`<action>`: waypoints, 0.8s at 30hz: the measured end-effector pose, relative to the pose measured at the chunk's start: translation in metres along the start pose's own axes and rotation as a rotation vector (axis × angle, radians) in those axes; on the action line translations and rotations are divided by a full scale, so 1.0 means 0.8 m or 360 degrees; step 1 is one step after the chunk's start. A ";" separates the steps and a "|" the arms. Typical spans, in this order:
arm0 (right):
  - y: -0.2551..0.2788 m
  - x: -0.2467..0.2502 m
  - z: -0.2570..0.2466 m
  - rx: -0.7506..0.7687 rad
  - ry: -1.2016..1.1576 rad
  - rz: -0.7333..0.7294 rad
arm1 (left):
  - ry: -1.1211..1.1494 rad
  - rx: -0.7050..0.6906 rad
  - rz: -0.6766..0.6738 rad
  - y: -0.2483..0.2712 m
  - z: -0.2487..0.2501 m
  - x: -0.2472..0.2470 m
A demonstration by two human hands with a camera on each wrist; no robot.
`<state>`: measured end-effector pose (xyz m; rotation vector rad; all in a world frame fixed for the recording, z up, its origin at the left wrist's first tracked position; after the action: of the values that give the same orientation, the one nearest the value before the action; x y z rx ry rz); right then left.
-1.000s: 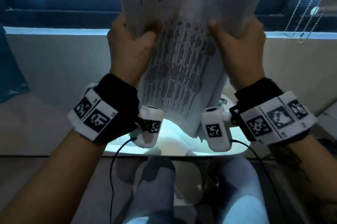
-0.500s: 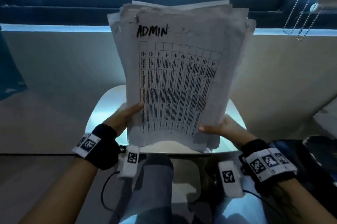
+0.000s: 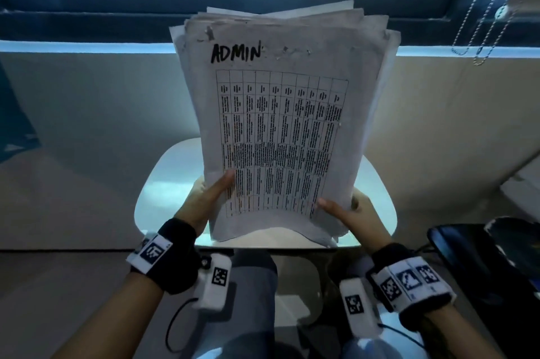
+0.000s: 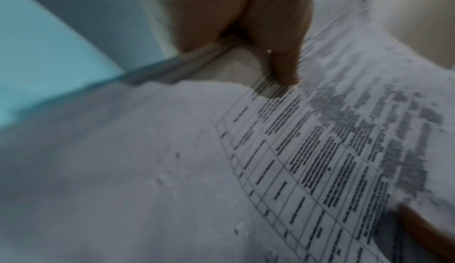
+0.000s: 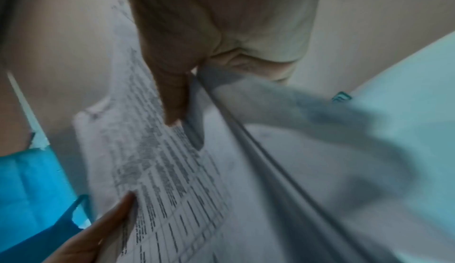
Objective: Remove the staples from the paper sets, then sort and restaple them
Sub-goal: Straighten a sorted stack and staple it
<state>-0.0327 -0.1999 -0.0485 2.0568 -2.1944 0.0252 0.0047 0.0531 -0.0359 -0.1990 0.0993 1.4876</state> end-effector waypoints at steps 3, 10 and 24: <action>-0.008 -0.006 -0.032 0.0042 0.0095 -0.0041 | -0.0085 -0.0134 0.0061 -0.004 0.024 -0.016; -0.011 -0.048 -0.014 -0.0106 0.0137 -0.0112 | -0.0122 0.0228 0.0255 0.012 -0.002 0.052; 0.004 -0.071 0.076 -0.0486 0.0209 0.0237 | -0.0069 0.0738 0.0343 0.060 -0.042 0.088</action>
<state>-0.0373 -0.1498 -0.1148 1.6800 -2.1152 -0.1463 -0.0355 0.1192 -0.0855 0.2252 0.4360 1.6383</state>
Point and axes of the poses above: each hand's wrist, its own y-axis away from the middle knuckle, its own x-axis out of the back of the hand, z = x × y, the point moved 4 cm from there along -y, towards the middle knuckle, and after that the axes turned 6 degrees about -x, right-handed, at the moved point
